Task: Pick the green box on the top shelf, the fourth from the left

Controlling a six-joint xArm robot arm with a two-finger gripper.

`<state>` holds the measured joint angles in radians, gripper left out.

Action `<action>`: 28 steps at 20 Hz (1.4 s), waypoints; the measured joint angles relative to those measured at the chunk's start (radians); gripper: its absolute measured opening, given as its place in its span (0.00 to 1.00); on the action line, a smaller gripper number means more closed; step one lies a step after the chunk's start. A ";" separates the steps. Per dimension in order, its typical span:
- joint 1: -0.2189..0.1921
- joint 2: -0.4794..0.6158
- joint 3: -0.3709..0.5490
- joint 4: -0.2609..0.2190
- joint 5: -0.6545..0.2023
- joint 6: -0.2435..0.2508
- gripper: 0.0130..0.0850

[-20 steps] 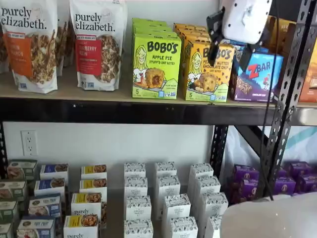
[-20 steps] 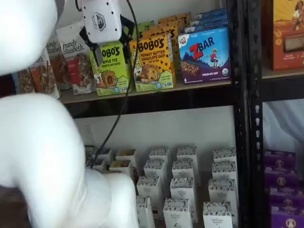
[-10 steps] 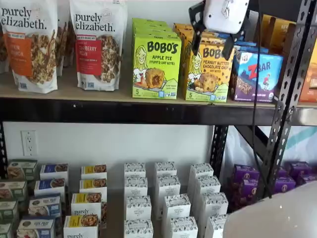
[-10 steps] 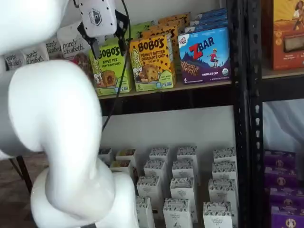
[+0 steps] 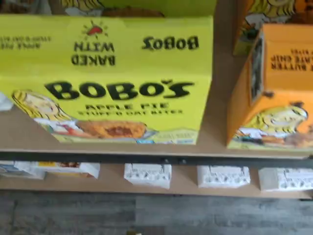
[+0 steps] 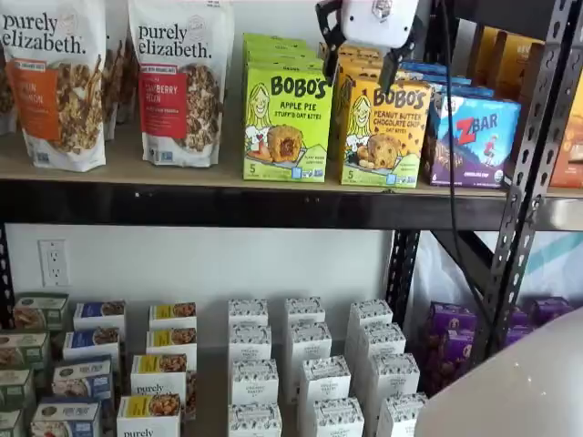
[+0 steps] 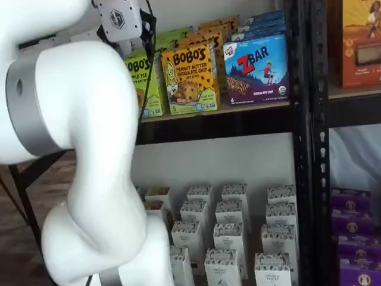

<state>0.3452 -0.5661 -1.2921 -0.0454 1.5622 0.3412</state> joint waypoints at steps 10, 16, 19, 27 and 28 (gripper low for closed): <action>-0.021 0.099 -0.071 0.041 -0.066 -0.022 1.00; -0.037 0.148 -0.128 0.036 -0.038 -0.036 1.00; -0.042 0.154 -0.138 0.028 -0.034 -0.041 1.00; -0.050 0.154 -0.145 0.058 -0.070 -0.053 1.00; -0.047 0.158 -0.151 0.059 -0.066 -0.050 1.00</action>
<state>0.2983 -0.4084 -1.4432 0.0141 1.4960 0.2911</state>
